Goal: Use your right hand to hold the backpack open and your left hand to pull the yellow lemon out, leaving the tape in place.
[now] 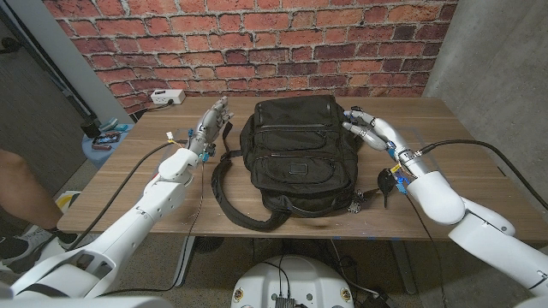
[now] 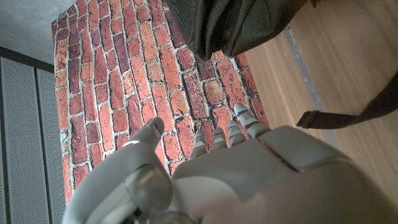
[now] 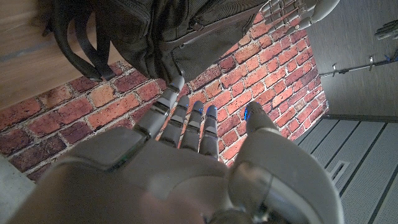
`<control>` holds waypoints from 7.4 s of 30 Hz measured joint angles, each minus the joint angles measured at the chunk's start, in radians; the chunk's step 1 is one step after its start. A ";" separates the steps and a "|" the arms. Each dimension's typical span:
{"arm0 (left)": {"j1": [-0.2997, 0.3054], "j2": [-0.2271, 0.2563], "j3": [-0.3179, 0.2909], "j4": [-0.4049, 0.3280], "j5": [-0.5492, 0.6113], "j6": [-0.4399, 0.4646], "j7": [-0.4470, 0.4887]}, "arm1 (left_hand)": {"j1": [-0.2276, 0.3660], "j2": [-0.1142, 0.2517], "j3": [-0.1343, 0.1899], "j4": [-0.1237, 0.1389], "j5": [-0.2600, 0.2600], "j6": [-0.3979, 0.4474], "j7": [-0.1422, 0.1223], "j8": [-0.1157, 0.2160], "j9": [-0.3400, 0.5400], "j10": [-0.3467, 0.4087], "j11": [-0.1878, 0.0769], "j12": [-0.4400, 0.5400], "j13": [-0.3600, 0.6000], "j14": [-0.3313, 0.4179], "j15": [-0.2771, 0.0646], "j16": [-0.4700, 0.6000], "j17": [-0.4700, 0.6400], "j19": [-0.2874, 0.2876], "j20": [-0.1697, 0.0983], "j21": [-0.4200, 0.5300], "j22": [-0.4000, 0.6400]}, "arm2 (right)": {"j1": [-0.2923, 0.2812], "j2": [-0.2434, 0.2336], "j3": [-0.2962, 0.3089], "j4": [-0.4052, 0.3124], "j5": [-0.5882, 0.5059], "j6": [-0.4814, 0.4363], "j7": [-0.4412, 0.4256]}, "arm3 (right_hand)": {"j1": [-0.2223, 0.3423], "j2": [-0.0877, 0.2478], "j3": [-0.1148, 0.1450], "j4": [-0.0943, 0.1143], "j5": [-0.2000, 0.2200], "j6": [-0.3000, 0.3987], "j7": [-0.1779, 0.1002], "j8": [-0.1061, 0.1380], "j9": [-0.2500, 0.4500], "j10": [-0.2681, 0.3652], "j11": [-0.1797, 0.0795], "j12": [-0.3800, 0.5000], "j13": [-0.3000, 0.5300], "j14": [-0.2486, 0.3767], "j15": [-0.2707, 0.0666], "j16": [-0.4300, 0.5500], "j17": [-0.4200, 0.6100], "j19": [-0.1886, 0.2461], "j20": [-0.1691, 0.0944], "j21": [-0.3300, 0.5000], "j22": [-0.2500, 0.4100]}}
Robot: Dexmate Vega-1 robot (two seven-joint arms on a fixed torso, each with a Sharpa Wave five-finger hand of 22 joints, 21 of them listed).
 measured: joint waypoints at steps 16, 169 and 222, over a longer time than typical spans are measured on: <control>-0.007 0.003 0.001 0.006 0.006 -0.015 -0.008 | 0.000 0.000 -0.001 -0.007 0.000 0.000 0.000 0.000 0.000 0.004 0.004 0.000 0.000 0.000 0.000 0.000 0.000 0.004 0.004 -0.006 0.000 | -0.070 0.009 0.044 -0.056 -0.135 -0.028 -0.010 | 0.031 -0.020 -0.001 -0.015 0.005 0.000 0.000 0.000 0.000 0.005 0.005 0.000 0.000 0.005 -0.005 0.000 -0.009 0.009 -0.002 0.000 0.000; 0.029 0.022 0.022 -0.133 0.108 -0.024 0.079 | 0.023 0.004 -0.004 -0.023 0.004 0.018 0.018 0.000 0.005 0.025 -0.004 0.007 0.000 0.011 0.007 0.000 -0.001 0.040 0.004 -0.056 0.000 | -0.127 -0.123 -0.264 0.130 -1.033 -0.270 -0.657 | 0.257 -0.170 -0.042 -0.008 0.042 0.277 -0.073 0.063 0.002 0.269 -0.068 0.067 0.017 0.213 -0.012 0.059 -0.016 0.139 -0.011 0.000 0.000; 0.118 0.034 -0.012 -0.192 0.100 -0.021 0.141 | 0.028 0.009 -0.004 -0.023 0.004 0.050 0.021 0.004 0.005 0.038 -0.006 0.011 0.000 0.022 0.007 0.000 -0.001 0.043 0.007 -0.072 0.000 | 0.075 -0.111 -0.403 0.272 -0.907 -0.131 -0.703 | 0.287 -0.150 -0.057 0.002 0.042 0.424 -0.109 0.096 0.002 0.394 -0.097 0.108 0.022 0.295 -0.016 0.100 0.021 0.168 -0.018 0.000 0.000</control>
